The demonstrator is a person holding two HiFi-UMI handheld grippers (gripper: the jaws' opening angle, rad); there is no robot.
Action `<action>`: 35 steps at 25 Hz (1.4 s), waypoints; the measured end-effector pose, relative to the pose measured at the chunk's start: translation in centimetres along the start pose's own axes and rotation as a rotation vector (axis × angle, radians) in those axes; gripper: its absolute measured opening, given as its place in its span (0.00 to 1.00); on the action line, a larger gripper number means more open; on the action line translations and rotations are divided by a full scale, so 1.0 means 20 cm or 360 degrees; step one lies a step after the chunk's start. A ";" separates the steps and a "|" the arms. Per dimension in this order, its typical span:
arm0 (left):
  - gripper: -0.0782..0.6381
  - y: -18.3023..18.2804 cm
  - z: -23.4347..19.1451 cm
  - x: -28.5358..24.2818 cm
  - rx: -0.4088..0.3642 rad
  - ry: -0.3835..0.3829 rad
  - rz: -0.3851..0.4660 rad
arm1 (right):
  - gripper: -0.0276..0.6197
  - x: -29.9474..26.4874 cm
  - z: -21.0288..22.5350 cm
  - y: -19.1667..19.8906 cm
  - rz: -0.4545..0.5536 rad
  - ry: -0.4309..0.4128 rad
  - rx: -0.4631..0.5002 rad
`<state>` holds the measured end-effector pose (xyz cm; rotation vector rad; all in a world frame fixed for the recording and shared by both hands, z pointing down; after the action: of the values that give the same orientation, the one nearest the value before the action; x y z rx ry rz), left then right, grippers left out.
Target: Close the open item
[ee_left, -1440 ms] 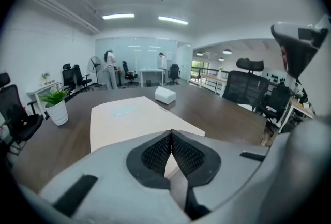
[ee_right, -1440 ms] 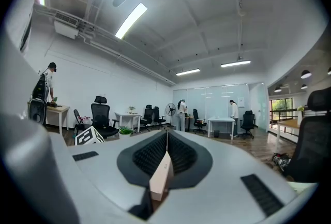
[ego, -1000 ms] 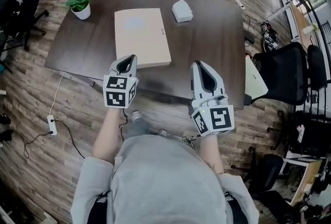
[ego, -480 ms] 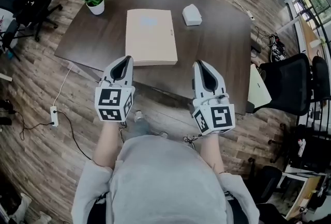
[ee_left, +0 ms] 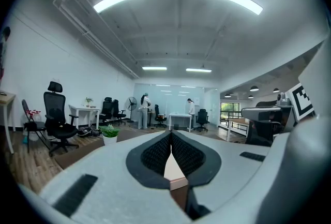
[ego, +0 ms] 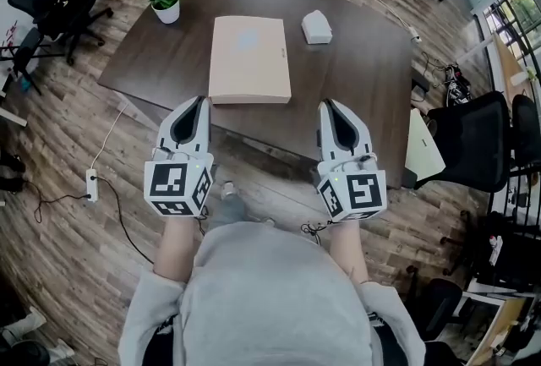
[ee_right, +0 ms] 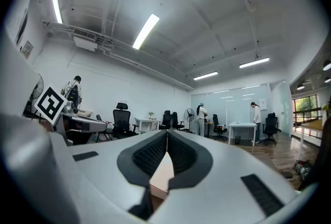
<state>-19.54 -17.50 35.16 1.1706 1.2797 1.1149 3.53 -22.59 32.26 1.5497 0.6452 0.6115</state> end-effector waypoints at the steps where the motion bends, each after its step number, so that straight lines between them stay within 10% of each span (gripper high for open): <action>1: 0.12 -0.02 0.01 0.02 -0.0001 -0.0007 0.0016 | 0.06 0.01 0.00 -0.01 0.0002 -0.0003 0.0004; 35: 0.12 -0.19 0.13 0.35 -0.0069 -0.0125 0.0314 | 0.06 0.24 -0.07 -0.10 0.0100 -0.0043 0.0045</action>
<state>-17.01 -10.92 30.65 1.3163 1.0928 1.2209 5.83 -18.13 30.46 1.6068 0.5888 0.6297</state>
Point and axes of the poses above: the fingertips, and each gripper's own axes: x backward along the fingers, z to its right, y out of its underside, the point moved 3 cm from there along x, backward along the fingers, and after that the axes turned 6 degrees about -y, right-handed, at the moved point
